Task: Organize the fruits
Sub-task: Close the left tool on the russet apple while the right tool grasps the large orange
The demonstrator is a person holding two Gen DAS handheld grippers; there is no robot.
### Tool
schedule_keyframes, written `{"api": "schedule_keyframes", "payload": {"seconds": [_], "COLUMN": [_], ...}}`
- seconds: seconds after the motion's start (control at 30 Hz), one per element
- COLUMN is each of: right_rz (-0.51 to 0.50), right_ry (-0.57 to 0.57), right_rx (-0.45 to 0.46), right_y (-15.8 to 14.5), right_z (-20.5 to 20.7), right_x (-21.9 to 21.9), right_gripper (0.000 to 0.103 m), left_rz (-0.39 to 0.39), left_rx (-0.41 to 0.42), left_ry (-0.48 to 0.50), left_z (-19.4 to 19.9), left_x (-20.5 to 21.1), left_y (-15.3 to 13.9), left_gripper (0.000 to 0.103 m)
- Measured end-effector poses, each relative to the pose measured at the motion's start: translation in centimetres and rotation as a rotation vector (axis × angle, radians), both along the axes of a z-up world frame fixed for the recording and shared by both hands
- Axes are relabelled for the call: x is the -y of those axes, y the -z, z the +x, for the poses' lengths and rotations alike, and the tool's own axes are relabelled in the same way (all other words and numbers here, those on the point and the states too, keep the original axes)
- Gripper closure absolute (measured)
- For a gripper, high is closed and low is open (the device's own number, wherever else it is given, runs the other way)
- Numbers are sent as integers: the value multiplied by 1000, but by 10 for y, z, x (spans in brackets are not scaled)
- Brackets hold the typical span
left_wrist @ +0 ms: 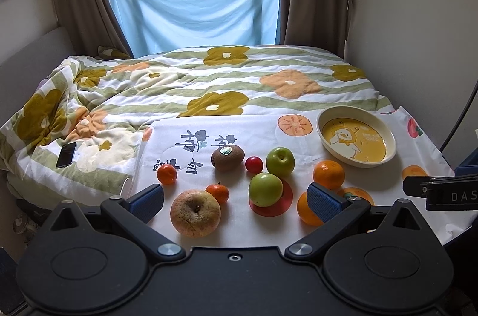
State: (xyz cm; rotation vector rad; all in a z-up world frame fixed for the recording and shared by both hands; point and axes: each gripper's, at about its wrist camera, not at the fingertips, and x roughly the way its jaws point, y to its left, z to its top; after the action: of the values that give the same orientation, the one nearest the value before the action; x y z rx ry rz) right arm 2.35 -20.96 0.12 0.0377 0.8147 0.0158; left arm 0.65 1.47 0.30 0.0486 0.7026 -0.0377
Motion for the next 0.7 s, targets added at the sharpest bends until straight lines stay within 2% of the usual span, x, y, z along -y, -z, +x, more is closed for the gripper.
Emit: {"api": "schedule_keyframes", "payload": {"seconds": [0.13,0.27,0.7], "right_rz": [17,82,92], "right_ry": [-16,-15,-24], "right_rx": [-2,-23,-79], "right_y": [14,29,97], "right_z": [3,8,47], "right_x": [-14,-20,-53], "right_gripper": [0,0,0], "left_rz": [32,39,104], "left_rx": [-5,-20,-66], "left_ry": [29,61,103], "left_z": [5,14,62], "left_x": [-6,-14,-42], "left_y": [7,21,93], "left_gripper": [0,0,0]}}
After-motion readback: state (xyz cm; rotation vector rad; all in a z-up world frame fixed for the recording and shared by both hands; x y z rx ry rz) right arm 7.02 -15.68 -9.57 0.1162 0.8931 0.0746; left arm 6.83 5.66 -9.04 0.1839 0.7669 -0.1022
